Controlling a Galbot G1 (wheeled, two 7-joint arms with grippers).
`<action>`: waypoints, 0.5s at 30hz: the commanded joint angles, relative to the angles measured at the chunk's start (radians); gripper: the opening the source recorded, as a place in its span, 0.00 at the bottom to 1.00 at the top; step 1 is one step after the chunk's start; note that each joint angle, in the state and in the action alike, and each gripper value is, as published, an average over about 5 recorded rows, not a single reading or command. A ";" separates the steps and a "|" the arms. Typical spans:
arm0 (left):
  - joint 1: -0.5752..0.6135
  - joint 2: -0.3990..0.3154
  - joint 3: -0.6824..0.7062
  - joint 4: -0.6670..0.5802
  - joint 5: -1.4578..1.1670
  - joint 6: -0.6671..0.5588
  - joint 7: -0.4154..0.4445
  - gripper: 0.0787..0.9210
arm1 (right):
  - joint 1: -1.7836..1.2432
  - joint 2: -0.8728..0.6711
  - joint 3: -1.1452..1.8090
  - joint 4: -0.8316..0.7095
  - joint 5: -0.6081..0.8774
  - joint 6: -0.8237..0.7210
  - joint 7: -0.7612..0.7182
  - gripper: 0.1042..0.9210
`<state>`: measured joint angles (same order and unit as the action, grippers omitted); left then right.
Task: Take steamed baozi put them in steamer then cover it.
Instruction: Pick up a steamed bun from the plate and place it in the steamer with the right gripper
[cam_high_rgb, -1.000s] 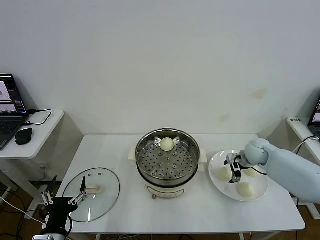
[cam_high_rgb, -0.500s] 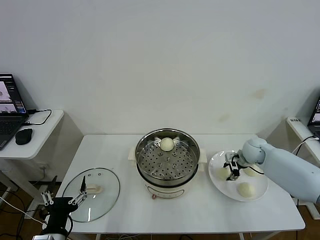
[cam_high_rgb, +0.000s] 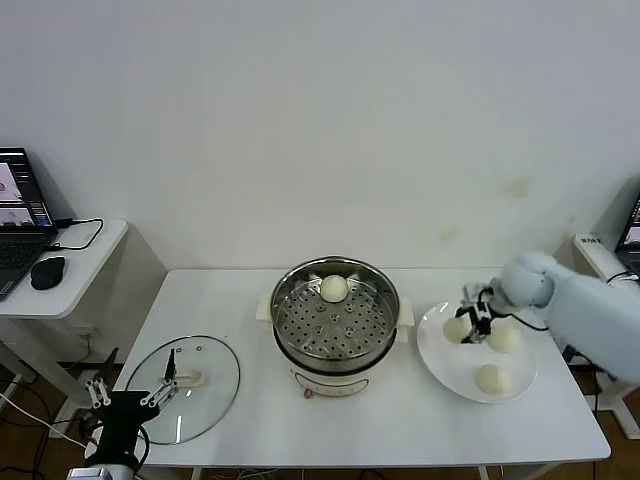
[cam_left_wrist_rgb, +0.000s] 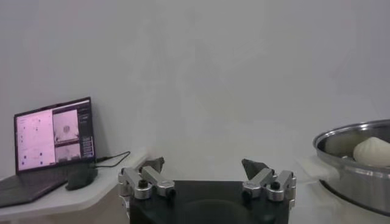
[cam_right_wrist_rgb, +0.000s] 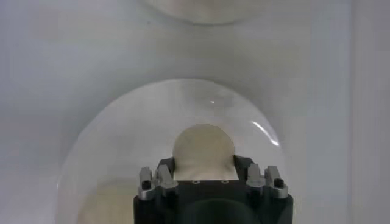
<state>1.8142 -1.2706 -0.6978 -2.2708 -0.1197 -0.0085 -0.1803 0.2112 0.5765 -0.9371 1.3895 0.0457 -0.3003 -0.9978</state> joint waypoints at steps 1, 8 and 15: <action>-0.002 0.001 0.001 0.001 -0.001 0.001 0.001 0.88 | 0.315 -0.070 -0.162 0.129 0.156 -0.030 -0.012 0.63; -0.009 0.009 0.008 0.005 -0.004 0.001 0.001 0.88 | 0.621 0.042 -0.370 0.243 0.386 -0.124 0.057 0.64; -0.015 0.008 0.008 0.008 -0.005 0.000 0.001 0.88 | 0.567 0.254 -0.358 0.274 0.579 -0.283 0.210 0.64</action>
<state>1.8003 -1.2626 -0.6912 -2.2633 -0.1244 -0.0084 -0.1799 0.6415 0.7157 -1.1998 1.5849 0.4361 -0.4789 -0.8724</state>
